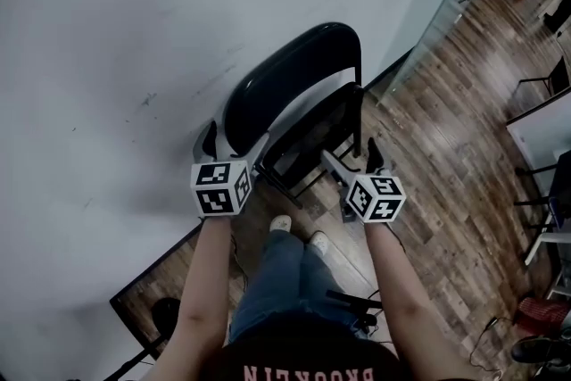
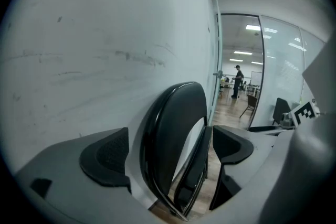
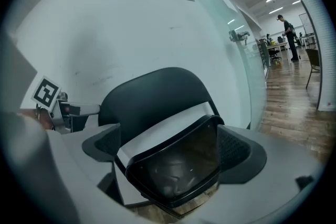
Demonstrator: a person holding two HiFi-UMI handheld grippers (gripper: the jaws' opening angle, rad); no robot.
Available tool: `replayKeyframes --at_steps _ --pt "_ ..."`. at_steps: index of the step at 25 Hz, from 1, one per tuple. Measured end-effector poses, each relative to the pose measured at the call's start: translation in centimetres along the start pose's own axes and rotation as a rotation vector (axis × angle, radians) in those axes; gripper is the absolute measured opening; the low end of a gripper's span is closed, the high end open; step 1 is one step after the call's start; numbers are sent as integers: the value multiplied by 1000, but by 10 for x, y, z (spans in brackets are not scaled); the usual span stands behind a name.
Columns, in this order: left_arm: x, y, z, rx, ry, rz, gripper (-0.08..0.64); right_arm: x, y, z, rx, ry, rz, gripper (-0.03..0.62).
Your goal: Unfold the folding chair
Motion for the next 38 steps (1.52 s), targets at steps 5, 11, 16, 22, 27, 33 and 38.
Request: replayKeyframes --at_steps 5,11,16,22,27,33,38 --pt "6 -4 13 47 -22 -40 378 -11 -21 44 56 63 30 566" --pt "23 0 23 25 -5 -109 233 -23 -41 85 65 72 160 547" --pt "29 8 29 53 -84 -25 205 -27 -59 116 52 39 305 535" --pt "33 13 33 92 -156 34 192 -22 -70 149 72 12 516 433" --pt "34 14 33 114 -170 54 187 -25 -67 159 6 -99 681 171" --pt "35 15 33 122 -176 48 184 -24 -61 166 76 -193 731 117" --pt "37 14 33 109 -219 110 175 -24 -60 164 92 -189 724 116"
Point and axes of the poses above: the fingertips, and each gripper's own axes: z forward along the fingers, x to its left, y out of its top, the point moved 10 cm from there along -z, backward along the fingers, and after that the axes turned 9 degrees about y, right-handed, at the moved point
